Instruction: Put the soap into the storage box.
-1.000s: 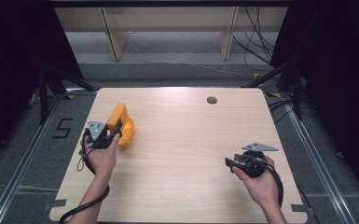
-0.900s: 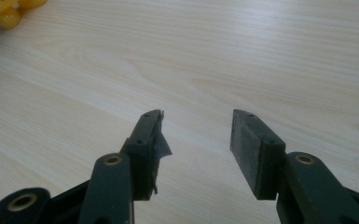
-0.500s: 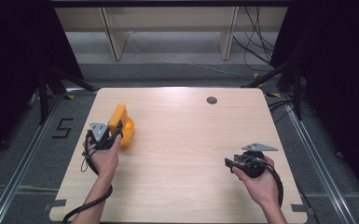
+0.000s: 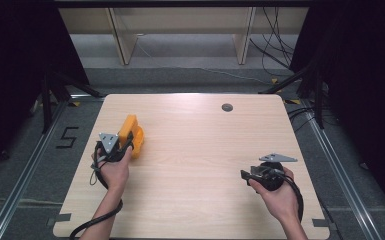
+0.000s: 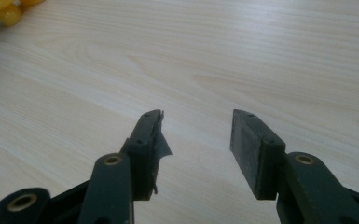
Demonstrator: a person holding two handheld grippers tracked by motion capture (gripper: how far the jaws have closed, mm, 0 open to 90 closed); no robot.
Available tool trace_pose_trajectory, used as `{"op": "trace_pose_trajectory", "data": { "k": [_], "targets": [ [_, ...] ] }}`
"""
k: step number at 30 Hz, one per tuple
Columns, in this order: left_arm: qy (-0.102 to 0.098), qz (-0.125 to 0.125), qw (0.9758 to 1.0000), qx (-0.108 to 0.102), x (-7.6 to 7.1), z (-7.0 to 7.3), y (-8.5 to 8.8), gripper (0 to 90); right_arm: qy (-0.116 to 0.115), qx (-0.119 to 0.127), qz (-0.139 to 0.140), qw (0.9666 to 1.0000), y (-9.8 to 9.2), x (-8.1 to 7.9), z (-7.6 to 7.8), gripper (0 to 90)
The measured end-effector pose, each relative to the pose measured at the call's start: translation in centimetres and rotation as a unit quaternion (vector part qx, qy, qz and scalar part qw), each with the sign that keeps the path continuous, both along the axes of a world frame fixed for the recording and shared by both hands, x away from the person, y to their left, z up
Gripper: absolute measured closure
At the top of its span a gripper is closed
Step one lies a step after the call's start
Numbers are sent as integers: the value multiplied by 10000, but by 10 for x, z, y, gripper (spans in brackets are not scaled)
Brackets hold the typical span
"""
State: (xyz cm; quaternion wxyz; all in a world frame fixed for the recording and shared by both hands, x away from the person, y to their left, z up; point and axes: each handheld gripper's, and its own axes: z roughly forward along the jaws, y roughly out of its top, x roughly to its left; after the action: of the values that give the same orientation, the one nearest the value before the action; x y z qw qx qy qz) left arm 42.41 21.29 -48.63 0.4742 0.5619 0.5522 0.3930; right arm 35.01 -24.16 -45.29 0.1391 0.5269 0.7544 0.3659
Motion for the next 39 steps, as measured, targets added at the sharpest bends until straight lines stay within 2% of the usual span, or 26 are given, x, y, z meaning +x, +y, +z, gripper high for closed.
{"op": "trace_pose_trajectory", "data": {
  "k": [9, 15, 17, 19, 26, 27, 28, 30, 31, 32, 34, 38, 39],
  "targets": [
    [-10, -32, 10000, -3, 1, -9, 0, 606, -51, 14, 83, 10000, 0, 1, -1, 541],
    [27, -44, 10000, -46, 0, -17, 0, 606, -56, -60, 98, 9999, 1, 1, -2, 540],
    [4, -80, 10000, -31, 1, -18, 0, 605, 39, -30, 22, 10000, 1, 0, -1, 541],
    [32, -85, 9999, -47, 1, -18, 1, 605, -25, -37, 74, 10000, 1, 1, -2, 540],
    [-2, -99, 9999, -63, 1, -19, 1, 603, 7, 23, 93, 10000, 2, 0, -2, 539],
    [23, -106, 9999, -62, 1, -19, 2, 602, -5, 19, 102, 9999, 2, 1, -2, 538],
    [43, -107, 9999, -68, 0, -19, 2, 602, 83, 131, -45, 9999, 5, -1, -2, 538],
    [57, -119, 9999, -107, 0, -20, 3, 600, 58, 97, -5, 9999, 5, -1, -2, 538],
    [72, -125, 9998, -108, 0, -20, 3, 599, -4, 23, 101, 9999, 3, 0, -2, 537],
    [91, -131, 9998, -127, 1, -19, 4, 598, 45, 78, -2, 10000, 5, -1, -2, 537],
    [170, -136, 9997, -120, 1, -18, 4, 590, 66, 103, -11, 9999, 5, -1, -2, 535],
    [403, -105, 9991, -85, 1, -11, 5, 505, 67, 106, -11, 9999, 5, -1, -2, 534],
    [482, -98, 9988, -19, 1, -9, 5, 481, -31, 75, 20, 10000, 4, 0, -4, 533]
  ]
}}
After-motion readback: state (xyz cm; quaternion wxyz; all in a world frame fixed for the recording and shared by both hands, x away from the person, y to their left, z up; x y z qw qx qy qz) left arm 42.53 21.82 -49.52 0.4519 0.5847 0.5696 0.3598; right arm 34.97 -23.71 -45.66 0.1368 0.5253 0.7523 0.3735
